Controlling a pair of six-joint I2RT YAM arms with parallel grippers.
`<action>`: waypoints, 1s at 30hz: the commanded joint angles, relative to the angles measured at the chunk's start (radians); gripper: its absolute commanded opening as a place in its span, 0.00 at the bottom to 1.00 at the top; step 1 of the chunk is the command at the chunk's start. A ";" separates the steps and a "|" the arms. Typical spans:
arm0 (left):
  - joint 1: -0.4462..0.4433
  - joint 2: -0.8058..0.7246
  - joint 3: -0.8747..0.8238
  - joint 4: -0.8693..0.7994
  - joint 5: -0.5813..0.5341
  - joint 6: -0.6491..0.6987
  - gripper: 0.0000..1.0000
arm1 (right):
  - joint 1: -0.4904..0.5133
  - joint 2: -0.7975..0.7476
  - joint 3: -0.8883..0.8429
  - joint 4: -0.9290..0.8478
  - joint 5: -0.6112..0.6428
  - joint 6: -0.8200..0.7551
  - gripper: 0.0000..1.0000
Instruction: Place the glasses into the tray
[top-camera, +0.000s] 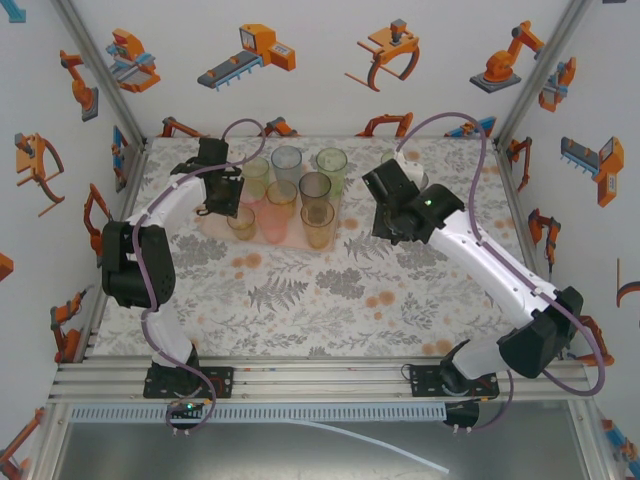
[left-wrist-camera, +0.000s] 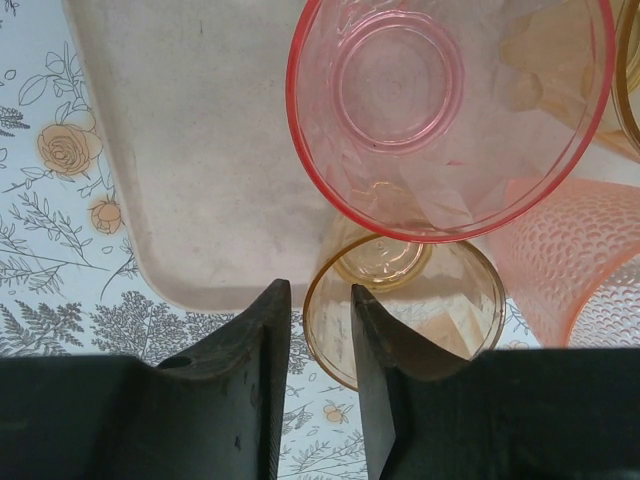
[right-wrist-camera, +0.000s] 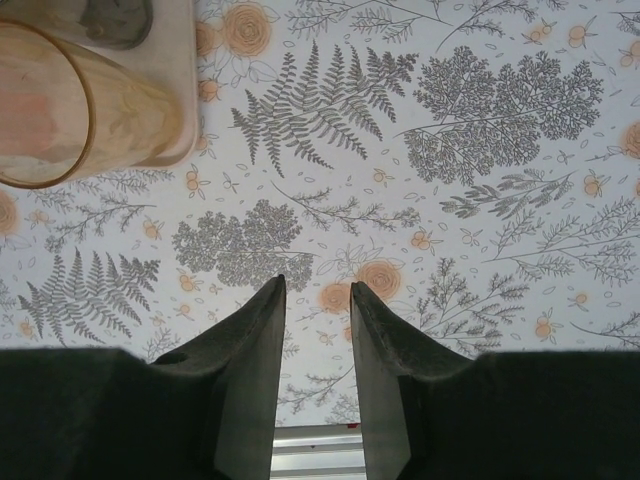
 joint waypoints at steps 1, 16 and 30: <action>0.002 -0.016 -0.003 -0.006 -0.007 0.014 0.36 | -0.021 -0.001 -0.006 0.024 -0.005 -0.014 0.36; 0.025 -0.222 0.007 -0.122 0.027 0.050 0.58 | -0.380 0.234 0.135 0.123 -0.102 -0.188 0.43; 0.025 -0.393 0.042 -0.278 0.250 0.053 0.98 | -0.573 0.672 0.511 0.146 -0.176 -0.278 0.42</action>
